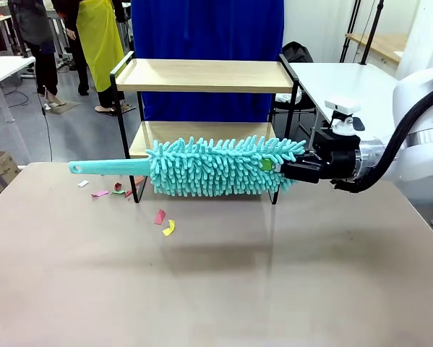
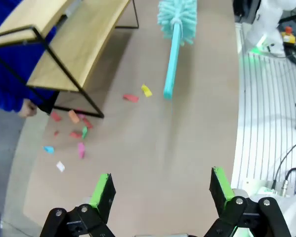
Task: Clean the shelf.
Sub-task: Hand the Duster back to the human.
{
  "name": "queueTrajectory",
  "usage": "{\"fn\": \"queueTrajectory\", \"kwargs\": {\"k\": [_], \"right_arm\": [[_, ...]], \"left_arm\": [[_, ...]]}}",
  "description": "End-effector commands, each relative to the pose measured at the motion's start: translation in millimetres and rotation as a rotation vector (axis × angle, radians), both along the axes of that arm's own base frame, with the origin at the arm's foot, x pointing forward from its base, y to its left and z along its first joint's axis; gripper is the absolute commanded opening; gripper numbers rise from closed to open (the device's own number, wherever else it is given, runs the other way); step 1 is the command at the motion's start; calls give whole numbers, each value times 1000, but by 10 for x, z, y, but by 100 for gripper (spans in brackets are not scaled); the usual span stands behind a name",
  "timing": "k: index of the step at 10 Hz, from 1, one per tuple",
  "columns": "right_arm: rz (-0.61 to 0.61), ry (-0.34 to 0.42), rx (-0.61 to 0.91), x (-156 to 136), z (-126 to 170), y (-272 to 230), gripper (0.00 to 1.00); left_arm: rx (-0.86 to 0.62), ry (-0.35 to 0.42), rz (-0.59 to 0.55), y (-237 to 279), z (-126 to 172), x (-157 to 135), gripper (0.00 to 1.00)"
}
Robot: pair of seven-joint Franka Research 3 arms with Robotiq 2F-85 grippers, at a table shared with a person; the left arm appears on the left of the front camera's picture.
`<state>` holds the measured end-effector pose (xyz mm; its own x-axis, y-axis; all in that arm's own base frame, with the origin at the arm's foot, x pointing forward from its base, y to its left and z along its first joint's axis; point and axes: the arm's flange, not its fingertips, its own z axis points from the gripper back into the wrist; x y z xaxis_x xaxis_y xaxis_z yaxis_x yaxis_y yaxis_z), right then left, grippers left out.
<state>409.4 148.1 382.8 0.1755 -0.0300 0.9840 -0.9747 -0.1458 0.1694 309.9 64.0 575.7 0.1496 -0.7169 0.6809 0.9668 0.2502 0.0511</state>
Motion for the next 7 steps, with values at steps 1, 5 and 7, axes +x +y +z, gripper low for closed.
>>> {"fn": "queueTrajectory", "kwargs": {"k": [1, 5, 7], "right_arm": [[-2, -6, -4, 7, 23, 4, 0], [-10, -9, 19, -19, 293, -53, 17], [-113, -72, 44, -68, 1052, -245, 17]], "left_arm": [[-2, -7, -30, 118, -158, -48, 100], [-10, 3, 4, 171, -69, -56, 100], [-10, 3, 4, 171, -69, -56, 100]]}}
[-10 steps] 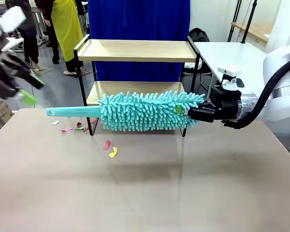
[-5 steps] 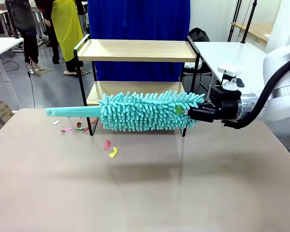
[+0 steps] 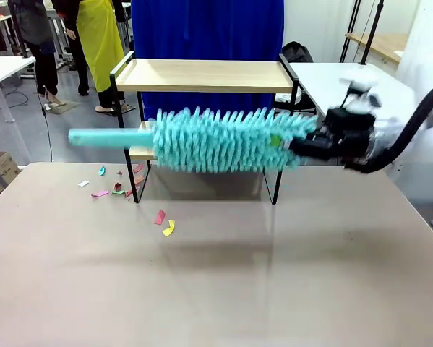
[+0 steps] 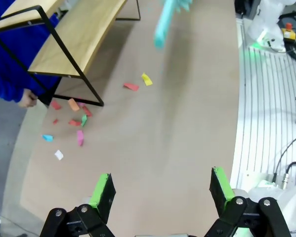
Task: Clean the shelf.
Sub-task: Hand the Duster back to the human.
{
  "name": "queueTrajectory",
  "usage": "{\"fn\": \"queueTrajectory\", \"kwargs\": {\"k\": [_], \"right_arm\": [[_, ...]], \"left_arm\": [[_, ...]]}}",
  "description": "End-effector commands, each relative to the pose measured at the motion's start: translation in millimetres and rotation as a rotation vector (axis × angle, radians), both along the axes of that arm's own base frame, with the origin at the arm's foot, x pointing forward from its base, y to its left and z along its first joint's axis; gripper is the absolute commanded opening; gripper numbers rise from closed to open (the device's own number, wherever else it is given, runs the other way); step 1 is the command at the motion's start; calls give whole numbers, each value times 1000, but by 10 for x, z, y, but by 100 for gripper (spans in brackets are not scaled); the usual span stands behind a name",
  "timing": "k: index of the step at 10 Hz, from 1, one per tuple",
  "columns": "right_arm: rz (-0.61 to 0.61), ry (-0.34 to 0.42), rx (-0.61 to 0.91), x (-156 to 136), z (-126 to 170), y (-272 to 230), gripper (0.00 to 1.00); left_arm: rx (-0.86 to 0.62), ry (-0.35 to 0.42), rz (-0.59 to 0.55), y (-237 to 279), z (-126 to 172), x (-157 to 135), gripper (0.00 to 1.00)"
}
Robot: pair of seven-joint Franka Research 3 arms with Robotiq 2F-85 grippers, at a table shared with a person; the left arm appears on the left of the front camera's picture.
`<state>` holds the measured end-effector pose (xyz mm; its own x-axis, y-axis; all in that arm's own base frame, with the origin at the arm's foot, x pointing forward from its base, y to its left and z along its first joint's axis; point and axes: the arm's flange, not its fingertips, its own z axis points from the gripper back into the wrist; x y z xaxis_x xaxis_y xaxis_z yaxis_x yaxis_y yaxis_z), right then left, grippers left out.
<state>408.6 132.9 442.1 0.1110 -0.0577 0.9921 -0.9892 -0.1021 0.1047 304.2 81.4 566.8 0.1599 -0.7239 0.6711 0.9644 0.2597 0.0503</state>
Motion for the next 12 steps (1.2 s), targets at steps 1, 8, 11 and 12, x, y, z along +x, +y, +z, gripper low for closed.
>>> {"fn": "queueTrajectory", "kwargs": {"k": [1, 8, 11, 12], "right_arm": [[-164, -43, 44, -72, 789, -252, 17], [-874, -99, 127, -155, 1432, -1479, 17], [-1275, -82, 89, -187, 1202, -2042, 17], [-1356, -72, 75, -231, 1116, -2210, 17]], "left_arm": [[-23, -2, -6, -3, 21, 1, 100], [-23, -2, -6, -3, 21, 1, 100], [-23, -2, -6, -3, 21, 1, 100], [-23, -2, -6, -3, 21, 1, 100]]}}
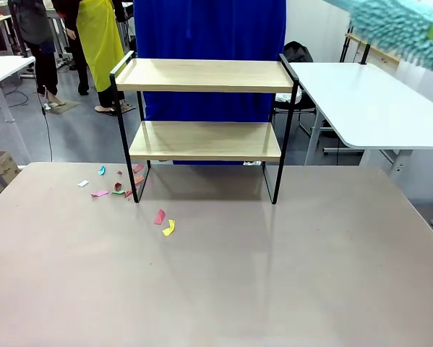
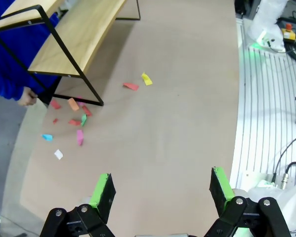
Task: Clean the shelf.
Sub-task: Hand the Duster back to the human.
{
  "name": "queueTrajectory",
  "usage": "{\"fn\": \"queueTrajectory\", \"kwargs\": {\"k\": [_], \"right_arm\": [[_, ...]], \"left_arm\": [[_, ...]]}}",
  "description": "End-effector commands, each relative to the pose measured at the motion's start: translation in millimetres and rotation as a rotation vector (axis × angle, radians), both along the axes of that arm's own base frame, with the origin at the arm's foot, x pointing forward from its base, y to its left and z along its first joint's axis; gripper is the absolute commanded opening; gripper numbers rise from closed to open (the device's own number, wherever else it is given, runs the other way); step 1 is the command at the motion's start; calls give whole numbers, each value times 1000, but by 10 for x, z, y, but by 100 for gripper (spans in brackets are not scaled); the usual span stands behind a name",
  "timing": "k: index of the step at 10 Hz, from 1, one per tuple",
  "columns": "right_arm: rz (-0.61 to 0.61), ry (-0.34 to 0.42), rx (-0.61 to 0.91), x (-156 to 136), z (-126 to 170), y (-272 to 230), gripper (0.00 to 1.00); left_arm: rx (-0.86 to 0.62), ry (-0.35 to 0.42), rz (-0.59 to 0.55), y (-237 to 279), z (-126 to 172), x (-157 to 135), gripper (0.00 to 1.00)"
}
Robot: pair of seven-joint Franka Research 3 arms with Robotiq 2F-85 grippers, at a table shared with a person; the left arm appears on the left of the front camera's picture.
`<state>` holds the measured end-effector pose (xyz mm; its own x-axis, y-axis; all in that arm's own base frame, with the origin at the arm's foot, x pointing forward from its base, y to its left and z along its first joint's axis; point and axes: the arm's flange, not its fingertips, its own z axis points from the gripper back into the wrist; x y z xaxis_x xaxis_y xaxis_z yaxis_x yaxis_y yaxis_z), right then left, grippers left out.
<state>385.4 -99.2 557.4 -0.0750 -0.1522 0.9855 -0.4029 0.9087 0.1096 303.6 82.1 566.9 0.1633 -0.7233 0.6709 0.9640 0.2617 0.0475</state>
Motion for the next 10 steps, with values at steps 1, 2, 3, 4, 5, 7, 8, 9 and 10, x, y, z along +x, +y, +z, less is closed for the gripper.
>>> {"fn": "queueTrajectory", "kwargs": {"k": [1, 2, 3, 4, 5, 7, 8, 9, 10], "right_arm": [[-145, -25, -25, -40, -121, 20, 17], [-176, -9, -31, -72, -206, -48, 17], [-186, 7, -31, -100, -330, -81, 17], [-187, 33, -26, -101, -541, -87, 17], [-182, 72, -19, -99, -831, -76, 17], [-169, 109, -10, -163, -1334, -9, 17], [-149, 111, -11, -206, -1536, 50, 17], [-136, 110, -15, -264, -1662, 92, 17], [-114, 95, -16, -314, -1723, 128, 17]], "left_arm": [[-23, -4, -8, -10, 19, 7, 100], [-23, -4, -8, -10, 19, 7, 100], [-23, -4, -8, -10, 19, 7, 100], [-23, -4, -8, -10, 19, 7, 100], [-23, -4, -8, -10, 19, 7, 100], [-23, -4, -8, -10, 19, 7, 100], [-23, -4, -8, -10, 19, 7, 100], [-23, -4, -8, -10, 19, 7, 100], [-23, -4, -8, -10, 19, 7, 100]]}}
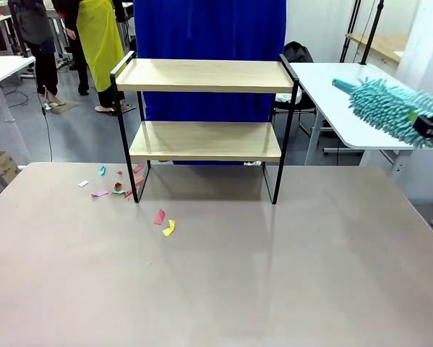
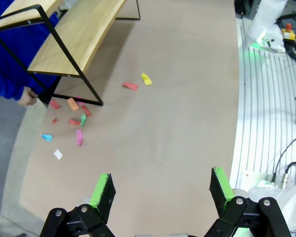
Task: Clean the shelf.
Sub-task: Hand the Duster back to the human.
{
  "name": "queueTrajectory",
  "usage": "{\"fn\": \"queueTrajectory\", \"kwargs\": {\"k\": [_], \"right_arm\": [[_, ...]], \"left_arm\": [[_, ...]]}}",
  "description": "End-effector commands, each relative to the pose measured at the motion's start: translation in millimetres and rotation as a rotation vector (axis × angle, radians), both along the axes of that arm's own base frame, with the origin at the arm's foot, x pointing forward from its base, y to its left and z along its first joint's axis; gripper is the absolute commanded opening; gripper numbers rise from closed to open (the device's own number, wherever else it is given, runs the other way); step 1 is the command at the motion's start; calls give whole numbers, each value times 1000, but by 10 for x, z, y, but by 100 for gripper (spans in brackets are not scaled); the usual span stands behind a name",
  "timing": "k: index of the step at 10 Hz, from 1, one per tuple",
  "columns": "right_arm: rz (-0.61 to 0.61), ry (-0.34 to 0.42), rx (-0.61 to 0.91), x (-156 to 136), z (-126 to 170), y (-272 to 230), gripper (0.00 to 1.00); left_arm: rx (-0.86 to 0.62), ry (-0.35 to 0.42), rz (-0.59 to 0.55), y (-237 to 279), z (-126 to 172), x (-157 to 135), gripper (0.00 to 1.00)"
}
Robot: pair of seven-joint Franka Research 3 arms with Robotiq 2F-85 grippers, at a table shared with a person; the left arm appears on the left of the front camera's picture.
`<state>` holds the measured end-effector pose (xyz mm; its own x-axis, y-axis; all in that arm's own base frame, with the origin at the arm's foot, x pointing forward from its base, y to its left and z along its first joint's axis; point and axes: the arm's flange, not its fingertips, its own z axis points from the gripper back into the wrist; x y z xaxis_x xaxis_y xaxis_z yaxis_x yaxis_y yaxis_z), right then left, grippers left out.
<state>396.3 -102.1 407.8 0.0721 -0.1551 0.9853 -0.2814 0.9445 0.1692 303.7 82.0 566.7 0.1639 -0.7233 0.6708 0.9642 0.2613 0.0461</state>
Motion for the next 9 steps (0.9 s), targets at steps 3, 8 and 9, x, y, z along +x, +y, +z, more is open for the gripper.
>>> {"fn": "queueTrajectory", "kwargs": {"k": [3, 8, 9], "right_arm": [[0, 0, 0, 0, 0, 0, 17], [0, 0, 0, 0, 0, 0, 17], [0, 0, 0, 0, 0, 0, 17]], "left_arm": [[-22, -6, -8, -9, 22, 5, 100], [-22, -6, -8, -9, 22, 5, 100], [-22, -6, -8, -9, 22, 5, 100]]}}
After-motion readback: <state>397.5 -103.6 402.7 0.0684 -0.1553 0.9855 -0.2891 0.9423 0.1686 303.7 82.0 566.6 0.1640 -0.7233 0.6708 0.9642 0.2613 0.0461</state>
